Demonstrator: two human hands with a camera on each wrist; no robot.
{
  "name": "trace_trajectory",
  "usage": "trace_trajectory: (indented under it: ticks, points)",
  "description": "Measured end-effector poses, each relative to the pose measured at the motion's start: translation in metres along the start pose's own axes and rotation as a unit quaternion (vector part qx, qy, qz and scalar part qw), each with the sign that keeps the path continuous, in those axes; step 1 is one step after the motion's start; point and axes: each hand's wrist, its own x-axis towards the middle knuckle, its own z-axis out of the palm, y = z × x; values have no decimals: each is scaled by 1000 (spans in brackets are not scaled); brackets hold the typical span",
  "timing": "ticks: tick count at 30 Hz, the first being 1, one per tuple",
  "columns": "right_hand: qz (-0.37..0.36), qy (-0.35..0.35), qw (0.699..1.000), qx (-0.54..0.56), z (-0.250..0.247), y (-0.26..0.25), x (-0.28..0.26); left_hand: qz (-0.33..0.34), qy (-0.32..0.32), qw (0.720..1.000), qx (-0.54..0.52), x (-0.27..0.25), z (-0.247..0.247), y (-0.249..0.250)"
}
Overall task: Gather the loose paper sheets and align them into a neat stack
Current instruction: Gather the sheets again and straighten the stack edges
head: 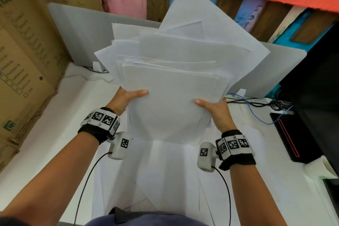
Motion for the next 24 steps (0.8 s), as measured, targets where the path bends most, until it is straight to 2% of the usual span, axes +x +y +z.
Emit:
trace_trajectory:
  ticks: [4,7,10,15,18,24]
  points:
    - [13,15,1000,18,-4,12,3,24,5,999,-43,0,1,8]
    - [42,-5,999,-8,-1,30,3,19,-5,1000,-24,-2,4,6]
    - [34,-7,999,-6,-1,39,5,22,2,1000,-11,-2,5,3]
    - [5,-3,1000,6,7,12,1,26,8,1000,-7,-5,7,-2]
    - [-38,15,999,36,11,-16,3,33,6,999,-10,-5,10,-1]
    - [-101,35,992,63,17,-44,2,40,43,998,-17,-6,12,-8]
